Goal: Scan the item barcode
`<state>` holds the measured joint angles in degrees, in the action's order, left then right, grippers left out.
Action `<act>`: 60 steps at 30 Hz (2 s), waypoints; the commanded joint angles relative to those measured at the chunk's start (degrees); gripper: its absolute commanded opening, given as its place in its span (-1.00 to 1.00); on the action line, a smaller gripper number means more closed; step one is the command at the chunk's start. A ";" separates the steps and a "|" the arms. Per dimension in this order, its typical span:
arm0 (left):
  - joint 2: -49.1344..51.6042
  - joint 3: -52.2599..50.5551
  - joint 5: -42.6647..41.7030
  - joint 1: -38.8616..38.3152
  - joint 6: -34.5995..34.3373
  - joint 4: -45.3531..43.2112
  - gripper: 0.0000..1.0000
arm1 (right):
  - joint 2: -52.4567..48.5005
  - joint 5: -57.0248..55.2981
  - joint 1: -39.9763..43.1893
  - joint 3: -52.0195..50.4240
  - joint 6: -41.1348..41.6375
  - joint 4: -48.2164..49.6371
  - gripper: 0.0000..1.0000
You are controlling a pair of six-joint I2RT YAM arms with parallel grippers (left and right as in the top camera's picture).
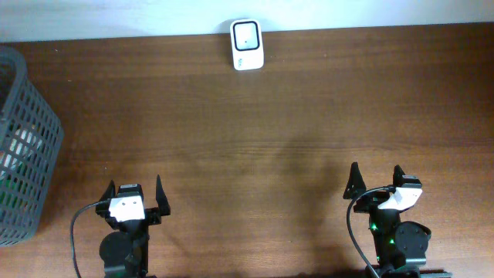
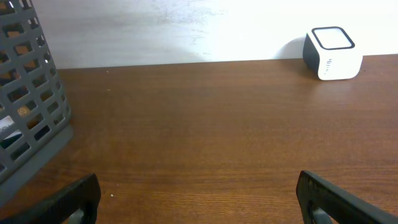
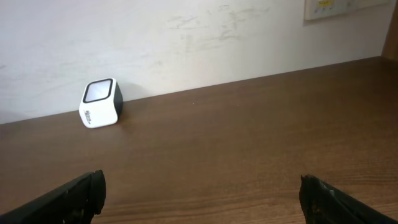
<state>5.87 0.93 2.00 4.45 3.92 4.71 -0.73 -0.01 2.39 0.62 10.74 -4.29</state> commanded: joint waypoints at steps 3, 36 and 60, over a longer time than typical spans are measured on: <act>0.17 -0.44 0.81 -0.17 0.92 -0.15 0.98 | 0.42 -0.50 0.37 -0.31 0.28 -0.28 0.97; 0.17 -0.39 0.61 -0.17 0.90 -1.77 0.98 | 0.37 -0.50 0.35 -0.31 0.28 -0.28 0.96; 1.90 11.52 0.63 -0.15 0.92 1.14 0.98 | 0.37 -0.48 0.37 -0.31 0.28 -0.28 0.96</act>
<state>6.15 8.25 2.00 4.45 3.92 4.29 -0.73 -0.01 2.39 0.62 10.79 -4.29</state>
